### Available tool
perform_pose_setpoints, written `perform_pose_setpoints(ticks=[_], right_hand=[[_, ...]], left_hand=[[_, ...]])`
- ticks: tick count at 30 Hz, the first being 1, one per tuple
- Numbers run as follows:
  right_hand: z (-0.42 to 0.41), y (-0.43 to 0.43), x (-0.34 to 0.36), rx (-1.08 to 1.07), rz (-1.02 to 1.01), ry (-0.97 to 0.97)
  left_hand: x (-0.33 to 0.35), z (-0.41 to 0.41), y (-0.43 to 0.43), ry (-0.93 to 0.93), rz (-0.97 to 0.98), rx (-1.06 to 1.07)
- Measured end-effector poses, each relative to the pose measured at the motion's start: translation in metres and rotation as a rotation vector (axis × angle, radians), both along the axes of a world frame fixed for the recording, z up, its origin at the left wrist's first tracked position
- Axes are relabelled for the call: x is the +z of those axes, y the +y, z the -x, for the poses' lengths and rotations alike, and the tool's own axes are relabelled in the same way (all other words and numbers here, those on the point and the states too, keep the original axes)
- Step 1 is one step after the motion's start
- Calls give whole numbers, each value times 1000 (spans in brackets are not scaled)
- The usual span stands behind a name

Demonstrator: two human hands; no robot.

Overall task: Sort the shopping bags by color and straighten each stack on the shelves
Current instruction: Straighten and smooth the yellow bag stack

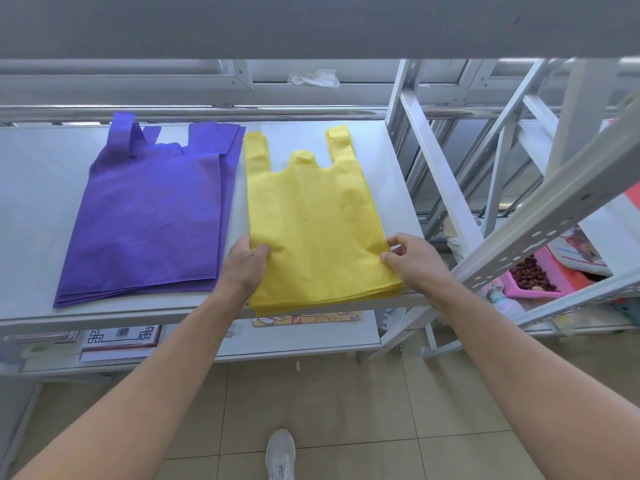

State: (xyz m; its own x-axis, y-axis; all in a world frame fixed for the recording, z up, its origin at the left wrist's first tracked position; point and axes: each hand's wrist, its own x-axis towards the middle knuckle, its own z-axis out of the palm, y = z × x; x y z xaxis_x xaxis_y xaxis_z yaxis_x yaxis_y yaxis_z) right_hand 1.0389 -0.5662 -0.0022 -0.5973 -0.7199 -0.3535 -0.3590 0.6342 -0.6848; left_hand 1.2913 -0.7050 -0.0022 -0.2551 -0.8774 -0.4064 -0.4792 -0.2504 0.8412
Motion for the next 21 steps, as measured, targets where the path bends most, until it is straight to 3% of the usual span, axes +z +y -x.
perform_pose_setpoints(ticks=[7, 15, 18, 21], right_hand=[[-2, 2, 3, 14, -30, -7], [-7, -6, -2, 77, -207, 333], [-10, -19, 3, 101, -330, 335], [-11, -28, 6, 96, -326, 251]], left_hand=[[3, 5, 1, -50, 36, 11], [-10, 12, 12, -496, 330, -30], [-8, 22, 11, -559, 270, -13], [-4, 29, 2, -517, 136, -26]])
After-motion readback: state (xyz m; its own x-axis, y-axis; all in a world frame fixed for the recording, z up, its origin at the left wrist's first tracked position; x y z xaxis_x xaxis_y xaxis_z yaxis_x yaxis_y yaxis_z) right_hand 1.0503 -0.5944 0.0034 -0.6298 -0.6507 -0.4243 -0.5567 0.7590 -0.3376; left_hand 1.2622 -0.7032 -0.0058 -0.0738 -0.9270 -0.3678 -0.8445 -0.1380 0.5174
